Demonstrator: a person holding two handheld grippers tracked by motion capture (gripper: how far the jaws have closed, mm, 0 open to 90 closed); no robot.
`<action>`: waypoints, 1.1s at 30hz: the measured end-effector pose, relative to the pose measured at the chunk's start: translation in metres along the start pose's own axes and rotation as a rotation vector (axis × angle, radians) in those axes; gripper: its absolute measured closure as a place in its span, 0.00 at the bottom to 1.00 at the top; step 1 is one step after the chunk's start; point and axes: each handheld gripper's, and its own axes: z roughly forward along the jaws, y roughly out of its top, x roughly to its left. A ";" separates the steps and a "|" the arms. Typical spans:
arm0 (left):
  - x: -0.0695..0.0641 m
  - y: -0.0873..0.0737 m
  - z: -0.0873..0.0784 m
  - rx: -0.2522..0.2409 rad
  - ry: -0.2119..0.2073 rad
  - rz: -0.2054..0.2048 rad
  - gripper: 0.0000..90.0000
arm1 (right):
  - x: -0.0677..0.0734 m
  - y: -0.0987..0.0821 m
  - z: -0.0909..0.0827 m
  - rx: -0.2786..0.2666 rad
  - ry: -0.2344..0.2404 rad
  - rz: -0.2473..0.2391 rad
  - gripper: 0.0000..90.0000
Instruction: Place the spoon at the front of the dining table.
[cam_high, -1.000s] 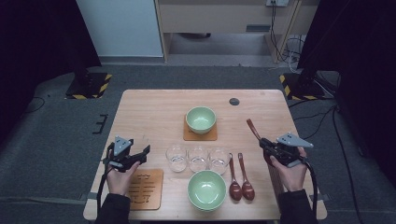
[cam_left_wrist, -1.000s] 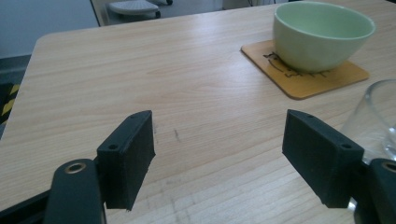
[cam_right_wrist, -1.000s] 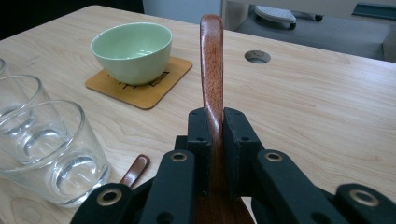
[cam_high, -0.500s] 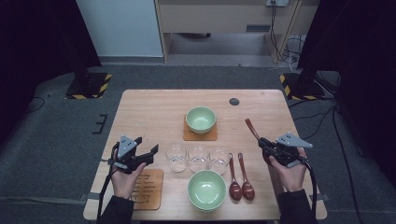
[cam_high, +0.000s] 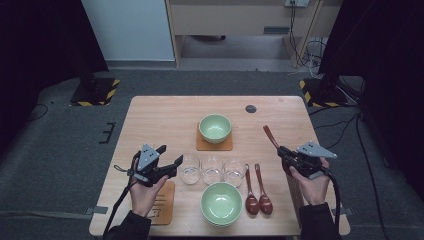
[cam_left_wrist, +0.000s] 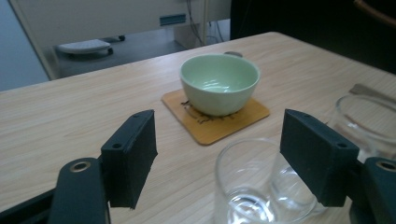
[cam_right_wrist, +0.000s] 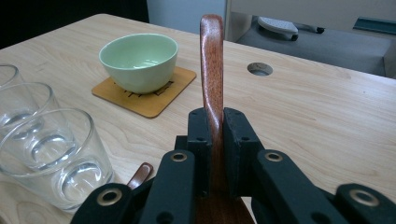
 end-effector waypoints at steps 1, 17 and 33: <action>-0.001 0.002 0.001 -0.004 -0.001 0.001 0.30 | 0.000 0.000 0.000 -0.001 0.000 -0.002 0.91; -0.023 0.032 0.019 -0.120 -0.079 -0.041 0.31 | 0.004 0.006 0.003 -0.016 0.020 -0.015 0.91; -0.039 0.045 0.044 -0.145 -0.134 -0.076 0.32 | 0.007 0.007 0.004 -0.025 0.031 -0.025 0.91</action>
